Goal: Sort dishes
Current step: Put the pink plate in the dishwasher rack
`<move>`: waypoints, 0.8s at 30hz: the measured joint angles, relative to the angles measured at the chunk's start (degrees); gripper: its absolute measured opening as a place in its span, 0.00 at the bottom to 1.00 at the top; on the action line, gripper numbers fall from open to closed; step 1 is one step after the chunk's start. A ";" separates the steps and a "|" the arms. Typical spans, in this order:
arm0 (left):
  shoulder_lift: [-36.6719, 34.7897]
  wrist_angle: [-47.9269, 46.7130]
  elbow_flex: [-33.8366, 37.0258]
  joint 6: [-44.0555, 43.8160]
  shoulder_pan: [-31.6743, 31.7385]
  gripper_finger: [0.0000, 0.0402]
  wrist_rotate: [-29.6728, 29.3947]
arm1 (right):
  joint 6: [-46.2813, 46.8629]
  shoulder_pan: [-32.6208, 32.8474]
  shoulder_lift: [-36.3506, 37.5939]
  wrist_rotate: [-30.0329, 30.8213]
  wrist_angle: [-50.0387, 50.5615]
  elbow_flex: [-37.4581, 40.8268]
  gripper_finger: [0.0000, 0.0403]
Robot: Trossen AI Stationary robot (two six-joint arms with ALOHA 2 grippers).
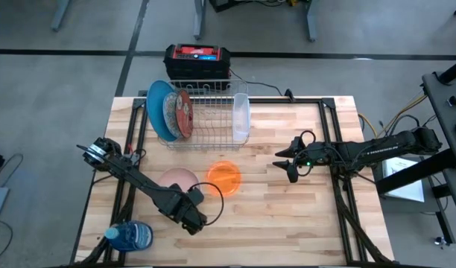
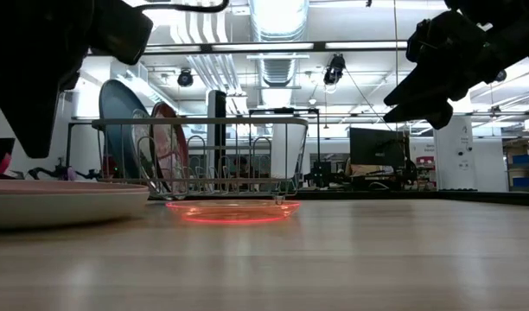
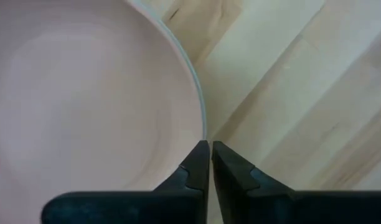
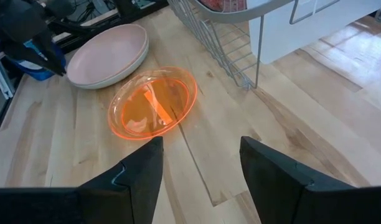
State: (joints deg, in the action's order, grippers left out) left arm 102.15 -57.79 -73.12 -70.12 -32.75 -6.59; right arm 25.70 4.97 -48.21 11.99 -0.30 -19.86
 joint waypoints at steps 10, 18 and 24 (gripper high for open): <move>0.00 2.40 3.48 -8.12 0.00 0.24 4.78 | -0.12 0.02 -0.02 -0.02 0.02 0.07 0.50; 0.00 4.13 6.10 -9.03 0.00 0.30 4.59 | -0.12 0.02 -0.02 -0.02 0.00 0.07 0.50; 0.00 5.31 7.59 -8.87 0.00 0.29 4.58 | -0.14 0.00 0.00 -0.02 0.00 0.07 0.50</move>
State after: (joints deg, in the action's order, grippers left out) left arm 102.15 -52.47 -65.53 -78.99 -32.75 -2.00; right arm 25.56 4.98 -48.21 11.97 -0.30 -19.79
